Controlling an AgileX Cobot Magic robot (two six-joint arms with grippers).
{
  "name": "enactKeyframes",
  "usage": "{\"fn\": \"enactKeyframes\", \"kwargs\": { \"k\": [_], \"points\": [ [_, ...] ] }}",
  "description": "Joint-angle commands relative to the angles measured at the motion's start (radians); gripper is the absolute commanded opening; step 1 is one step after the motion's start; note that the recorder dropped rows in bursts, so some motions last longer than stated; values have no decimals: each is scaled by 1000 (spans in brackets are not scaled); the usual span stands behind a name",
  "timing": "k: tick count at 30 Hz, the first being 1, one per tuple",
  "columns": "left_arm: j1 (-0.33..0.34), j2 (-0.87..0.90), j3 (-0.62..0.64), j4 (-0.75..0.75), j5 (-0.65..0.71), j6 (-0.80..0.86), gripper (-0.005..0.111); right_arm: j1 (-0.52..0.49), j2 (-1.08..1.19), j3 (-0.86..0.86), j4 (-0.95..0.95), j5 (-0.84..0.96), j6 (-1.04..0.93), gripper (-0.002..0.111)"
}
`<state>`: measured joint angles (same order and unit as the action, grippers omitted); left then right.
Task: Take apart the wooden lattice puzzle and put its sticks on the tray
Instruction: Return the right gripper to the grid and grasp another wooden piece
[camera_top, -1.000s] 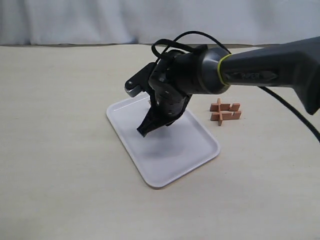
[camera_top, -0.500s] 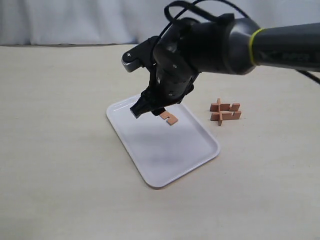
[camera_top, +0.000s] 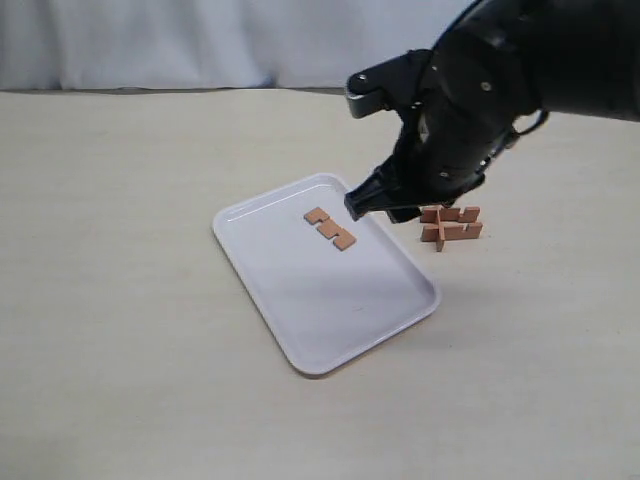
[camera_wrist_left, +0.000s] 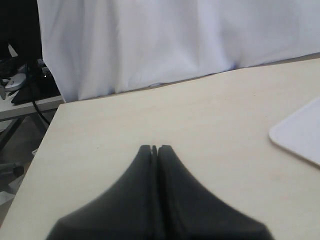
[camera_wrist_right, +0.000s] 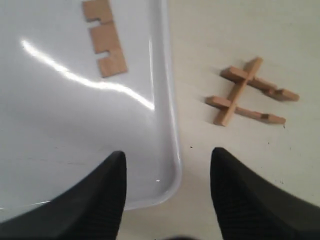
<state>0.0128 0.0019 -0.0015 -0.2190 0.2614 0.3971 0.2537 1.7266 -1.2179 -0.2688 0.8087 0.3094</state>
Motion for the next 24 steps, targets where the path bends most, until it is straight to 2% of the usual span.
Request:
{"fn": "enactKeyframes", "kwargs": {
  "k": [1,8,18,24],
  "points": [
    [4,-2,1,1,-7,-1,0,-90,-14,129,18,-128,75,49],
    [4,-2,1,1,-7,-1,0,-188,-5,268,14,-388,203,49],
    [4,-2,1,-2,-11,-1,0,-196,105,260,-37,-504,238,49],
    [4,-2,1,-2,-11,-1,0,-198,166,204,-113,-457,290,49]
  ]
}}
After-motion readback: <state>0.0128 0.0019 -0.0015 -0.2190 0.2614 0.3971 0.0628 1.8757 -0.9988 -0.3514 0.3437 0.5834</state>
